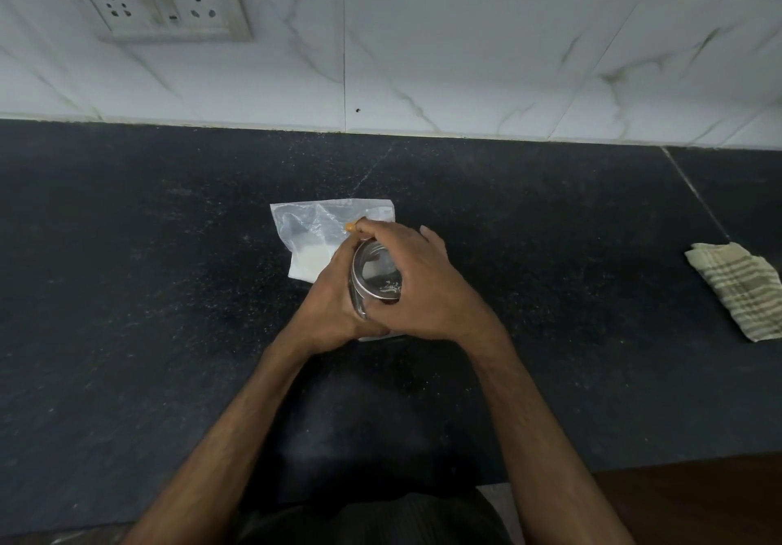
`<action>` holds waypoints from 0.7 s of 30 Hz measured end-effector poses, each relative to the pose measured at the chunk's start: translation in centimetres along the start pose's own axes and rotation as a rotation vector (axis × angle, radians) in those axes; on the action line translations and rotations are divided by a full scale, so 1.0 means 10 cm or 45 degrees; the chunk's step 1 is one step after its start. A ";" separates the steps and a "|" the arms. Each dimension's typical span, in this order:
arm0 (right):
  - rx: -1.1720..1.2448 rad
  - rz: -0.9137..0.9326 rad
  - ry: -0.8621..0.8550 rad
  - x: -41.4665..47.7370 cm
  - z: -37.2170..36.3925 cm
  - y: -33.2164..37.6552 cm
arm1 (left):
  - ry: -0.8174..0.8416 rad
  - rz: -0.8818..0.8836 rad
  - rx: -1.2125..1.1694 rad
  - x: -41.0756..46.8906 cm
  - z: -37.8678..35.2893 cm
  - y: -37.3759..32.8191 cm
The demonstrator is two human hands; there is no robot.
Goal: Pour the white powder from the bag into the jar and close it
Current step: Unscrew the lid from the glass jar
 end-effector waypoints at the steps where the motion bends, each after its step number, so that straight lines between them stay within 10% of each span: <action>1: 0.005 -0.027 -0.052 -0.01 0.03 0.01 | 0.013 0.010 -0.007 -0.01 0.00 0.02; 17: 0.126 -0.029 -0.230 -0.04 -0.05 -0.12 | -0.003 0.042 -0.018 -0.05 0.01 -0.02; 21: -0.065 -0.031 0.009 -0.05 0.07 -0.08 | -0.019 0.047 0.014 -0.03 0.02 -0.01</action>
Point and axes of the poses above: each hand's wrist, its own x-axis towards the middle knuckle, its own z-axis out of the back of the hand, y = z × x, the point moved 3 cm from there along x, towards the middle knuckle, and after that the axes turned 6 degrees about x, right-handed, at the moved point
